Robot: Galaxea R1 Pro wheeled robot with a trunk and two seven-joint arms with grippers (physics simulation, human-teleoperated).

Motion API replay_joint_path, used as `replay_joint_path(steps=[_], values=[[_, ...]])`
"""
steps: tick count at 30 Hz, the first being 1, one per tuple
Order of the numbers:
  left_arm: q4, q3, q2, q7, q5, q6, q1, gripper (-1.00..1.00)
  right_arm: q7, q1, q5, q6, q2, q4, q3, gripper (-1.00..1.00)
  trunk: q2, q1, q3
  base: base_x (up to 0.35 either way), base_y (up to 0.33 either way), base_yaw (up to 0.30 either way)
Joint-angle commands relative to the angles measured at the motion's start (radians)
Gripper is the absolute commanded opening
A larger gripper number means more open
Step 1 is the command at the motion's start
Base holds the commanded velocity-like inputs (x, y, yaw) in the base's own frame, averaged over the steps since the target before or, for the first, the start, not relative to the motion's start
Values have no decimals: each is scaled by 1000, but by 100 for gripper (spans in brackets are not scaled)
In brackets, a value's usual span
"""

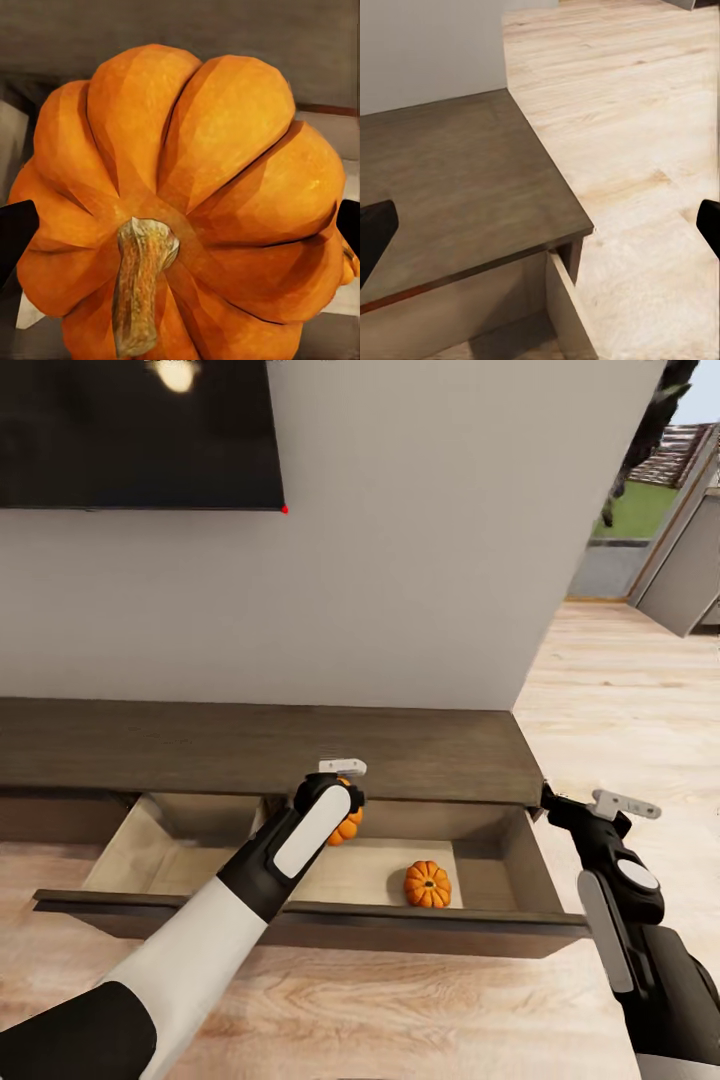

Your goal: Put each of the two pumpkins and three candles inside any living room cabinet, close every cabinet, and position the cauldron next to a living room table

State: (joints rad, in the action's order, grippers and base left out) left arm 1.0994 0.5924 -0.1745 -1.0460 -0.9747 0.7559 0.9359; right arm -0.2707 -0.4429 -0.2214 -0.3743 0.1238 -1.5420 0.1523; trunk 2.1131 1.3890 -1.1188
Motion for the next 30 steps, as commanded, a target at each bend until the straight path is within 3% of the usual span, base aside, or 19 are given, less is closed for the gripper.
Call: replay_joint_path(steps=[1,8,21,24,25,26,30], values=[[0,2,0,-10,-5,5,1,-100,-7,0,-9,-8,1,4,-1,100,0,-1,-1,-265,-74,0],[-13,2,0,-12,-6,4,1,-100,-7,0,-8,-16,0,12,-2,100,0,-1,-1,-88,-22,0],[-166,18,0,-10,-14,54,0,-100,-8,0,-7,-23,2,9,1,100,0,-1,-1,-3,-1,0],[-195,17,0,-10,-54,57,0,-100,-9,0,-7,-23,2,7,1,100,0,-1,-1,0,0,0],[-209,17,0,-10,-80,58,-1,-100,-9,0,-7,-23,2,6,1,100,0,-1,-1,0,0,0],[-234,18,0,-9,-130,60,-1,-100,-10,0,-7,-23,2,5,1,100,0,-1,-1,0,0,0],[-277,18,0,-9,-154,62,12,-100,-10,0,-7,-23,2,4,2,100,0,-1,-1,0,0,0]])
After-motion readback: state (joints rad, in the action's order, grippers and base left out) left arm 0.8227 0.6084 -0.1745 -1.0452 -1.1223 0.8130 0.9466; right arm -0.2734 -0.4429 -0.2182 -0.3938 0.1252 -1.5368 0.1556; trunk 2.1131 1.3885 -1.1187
